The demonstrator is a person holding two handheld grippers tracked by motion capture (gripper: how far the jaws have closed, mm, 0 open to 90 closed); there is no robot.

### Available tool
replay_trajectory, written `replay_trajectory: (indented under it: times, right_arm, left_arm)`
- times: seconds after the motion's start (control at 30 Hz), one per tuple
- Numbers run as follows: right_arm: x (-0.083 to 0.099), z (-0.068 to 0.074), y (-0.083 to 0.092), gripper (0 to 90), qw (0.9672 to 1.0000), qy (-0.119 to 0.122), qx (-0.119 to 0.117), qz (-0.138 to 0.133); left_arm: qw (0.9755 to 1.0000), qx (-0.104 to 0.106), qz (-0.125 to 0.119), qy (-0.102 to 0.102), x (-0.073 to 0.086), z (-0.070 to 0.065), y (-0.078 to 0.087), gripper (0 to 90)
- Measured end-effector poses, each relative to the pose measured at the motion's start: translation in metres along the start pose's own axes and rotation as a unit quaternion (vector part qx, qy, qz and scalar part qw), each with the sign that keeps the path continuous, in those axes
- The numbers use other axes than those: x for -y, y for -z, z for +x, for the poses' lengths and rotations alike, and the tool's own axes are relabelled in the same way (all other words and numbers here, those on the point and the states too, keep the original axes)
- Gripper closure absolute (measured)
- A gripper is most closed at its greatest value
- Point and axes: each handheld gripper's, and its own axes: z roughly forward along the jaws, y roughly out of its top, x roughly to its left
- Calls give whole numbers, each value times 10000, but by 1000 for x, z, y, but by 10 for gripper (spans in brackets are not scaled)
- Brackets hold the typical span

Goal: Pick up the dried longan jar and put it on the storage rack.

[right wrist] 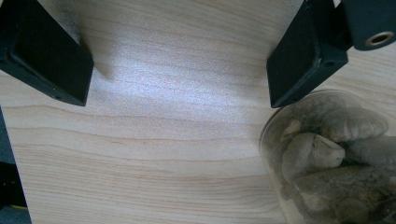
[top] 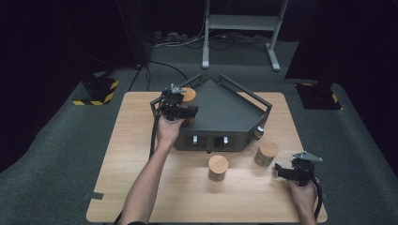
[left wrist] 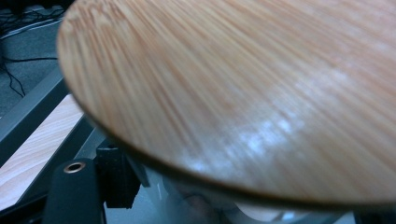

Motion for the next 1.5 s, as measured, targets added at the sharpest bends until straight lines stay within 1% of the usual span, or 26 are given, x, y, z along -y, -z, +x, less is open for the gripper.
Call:
replay_trajectory:
  times: [0.13, 0.37, 0.53, 0.7, 0.87, 0.9, 1.0, 1.07, 1.1, 1.13, 1.17, 1.2, 1.33, 1.4, 1.5]
  right_arm:
    - [0, 0, 0, 68, 10000, -12, 1, 7]
    - [0, 0, 0, 68, 10000, -11, 1, 6]
    - [0, 0, 0, 68, 10000, -14, 1, 7]
    - [0, 0, 0, 68, 10000, -15, 2, 8]
    - [0, 0, 0, 68, 10000, -7, 3, 5]
    - [0, 0, 0, 68, 10000, -14, 2, 8]
    - [0, 0, 0, 68, 10000, -15, 2, 7]
    - [0, 0, 0, 68, 10000, -8, 2, 6]
    - [0, 0, 0, 68, 10000, -7, 3, 6]
    - [0, 0, 0, 68, 10000, -13, 3, 8]
    - [0, 0, 0, 68, 10000, -15, 2, 8]
    - [0, 0, 0, 68, 10000, -9, 2, 7]
    - [0, 0, 0, 68, 10000, -10, 2, 7]
    - [0, 0, 0, 68, 10000, -17, 2, 8]
    - [0, 0, 0, 68, 10000, -15, 2, 8]
  left_arm:
    - [10000, 10, -1, 13, 0, 0, -2, 256]
    - [10000, -1, 0, -27, 2, 0, -4, 256]
    - [9999, 7, -2, -103, 4, 2, -3, 255]
    - [10000, 23, -60, -68, 4, 1, -3, 256]
    - [10000, 66, -23, -36, 4, 3, -3, 249]
    - [10000, 71, -25, -36, 4, 3, -3, 245]
    - [9999, 91, -46, -20, 3, 4, -1, 190]
    - [9999, 113, -97, 36, 3, 5, 1, 159]
    - [9999, 118, -83, 10, 3, 6, 3, 146]
    - [9998, 117, -137, 53, 3, 5, 3, 134]
    - [9999, 112, -104, 1, 3, 7, 5, 121]
    - [9999, 107, -106, 14, 3, 7, 6, 111]
    - [9999, 119, -82, 47, 3, 9, 10, 90]
    - [9998, 169, -91, 79, 3, 8, 14, 86]
    - [9998, 185, -71, 70, 4, 8, 16, 84]
